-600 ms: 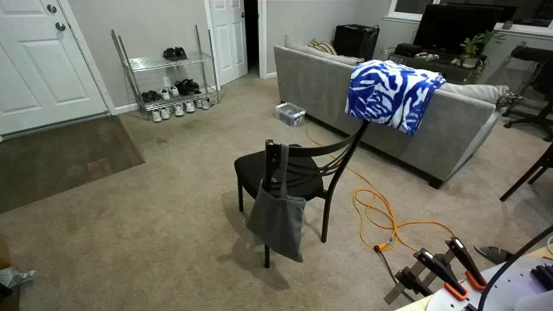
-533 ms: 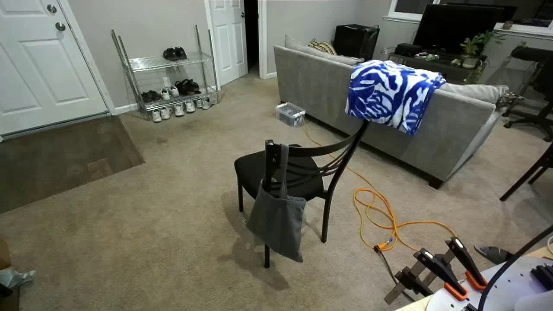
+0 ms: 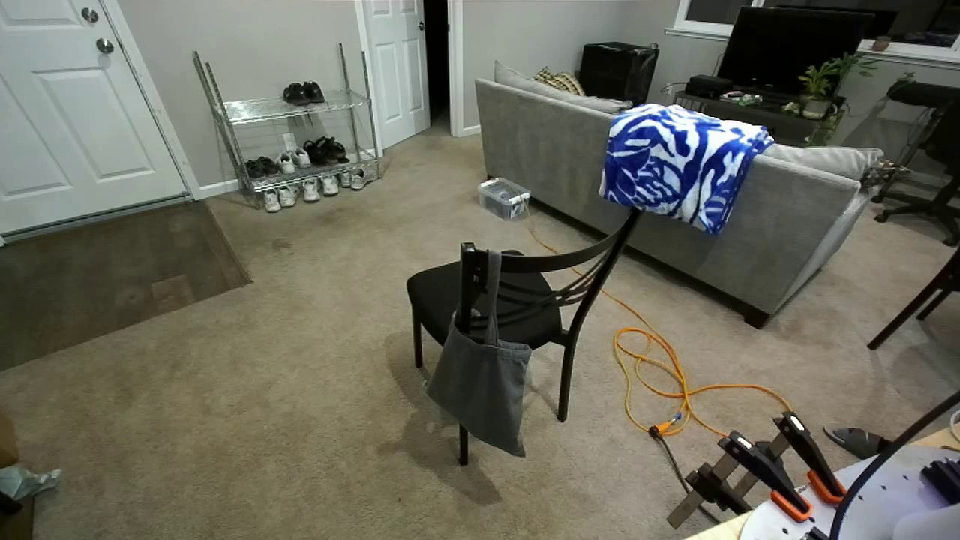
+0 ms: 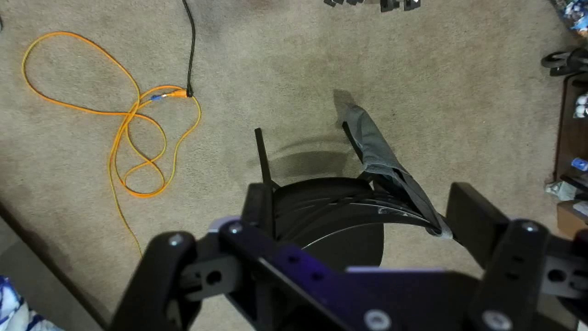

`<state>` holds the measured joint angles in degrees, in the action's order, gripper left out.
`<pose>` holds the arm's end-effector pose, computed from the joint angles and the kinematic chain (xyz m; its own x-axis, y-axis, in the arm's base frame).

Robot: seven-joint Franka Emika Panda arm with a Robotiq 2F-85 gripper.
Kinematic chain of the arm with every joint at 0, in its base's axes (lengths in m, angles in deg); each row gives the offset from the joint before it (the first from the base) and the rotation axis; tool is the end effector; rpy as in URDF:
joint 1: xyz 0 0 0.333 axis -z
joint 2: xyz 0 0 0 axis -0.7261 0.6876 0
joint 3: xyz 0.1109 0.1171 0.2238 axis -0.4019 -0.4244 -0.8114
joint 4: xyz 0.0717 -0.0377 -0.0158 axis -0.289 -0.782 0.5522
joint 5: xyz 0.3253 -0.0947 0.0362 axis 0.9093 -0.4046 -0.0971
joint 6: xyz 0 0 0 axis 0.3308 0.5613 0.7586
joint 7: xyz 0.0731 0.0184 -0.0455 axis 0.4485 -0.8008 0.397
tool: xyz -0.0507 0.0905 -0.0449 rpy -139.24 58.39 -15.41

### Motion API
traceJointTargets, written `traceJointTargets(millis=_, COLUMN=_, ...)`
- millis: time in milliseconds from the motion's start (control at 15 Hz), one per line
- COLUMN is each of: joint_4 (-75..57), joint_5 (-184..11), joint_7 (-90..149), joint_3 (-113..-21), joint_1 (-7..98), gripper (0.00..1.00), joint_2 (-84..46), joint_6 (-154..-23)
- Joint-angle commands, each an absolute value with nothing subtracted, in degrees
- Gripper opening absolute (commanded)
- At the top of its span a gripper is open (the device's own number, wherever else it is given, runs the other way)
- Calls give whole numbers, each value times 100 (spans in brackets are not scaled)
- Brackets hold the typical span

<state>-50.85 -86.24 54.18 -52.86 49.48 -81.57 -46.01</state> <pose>0.2631 -0.1322 0.5548 0.9929 0.0699 0.0959 0.0837 -0.9854 -0.1482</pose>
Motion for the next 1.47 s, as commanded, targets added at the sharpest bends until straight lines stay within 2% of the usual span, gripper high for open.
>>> traceJointTargets(millis=0, joint_4=-5067, joint_5=-8585, joint_7=5458, joint_3=-5330, joint_1=5016, gripper=100, joint_2=-8132, joint_6=-4587)
traceJointTargets(millis=533, joint_4=-5067, joint_5=-8585, joint_7=5458, joint_3=-5330, joint_1=5016, gripper=100, joint_2=-8132, joint_6=-4587)
traceJointTargets(millis=1000, joint_4=-5019, joint_5=-8462, joint_7=5611, joint_3=-5112, joint_1=4904, gripper=100, joint_2=-7224, joint_6=-5908)
traceJointTargets(millis=1400, joint_4=-4802, joint_5=-7705, joint_7=6531, joint_3=-5313, joint_1=4140, gripper=100, joint_2=-5896, joint_6=-7066)
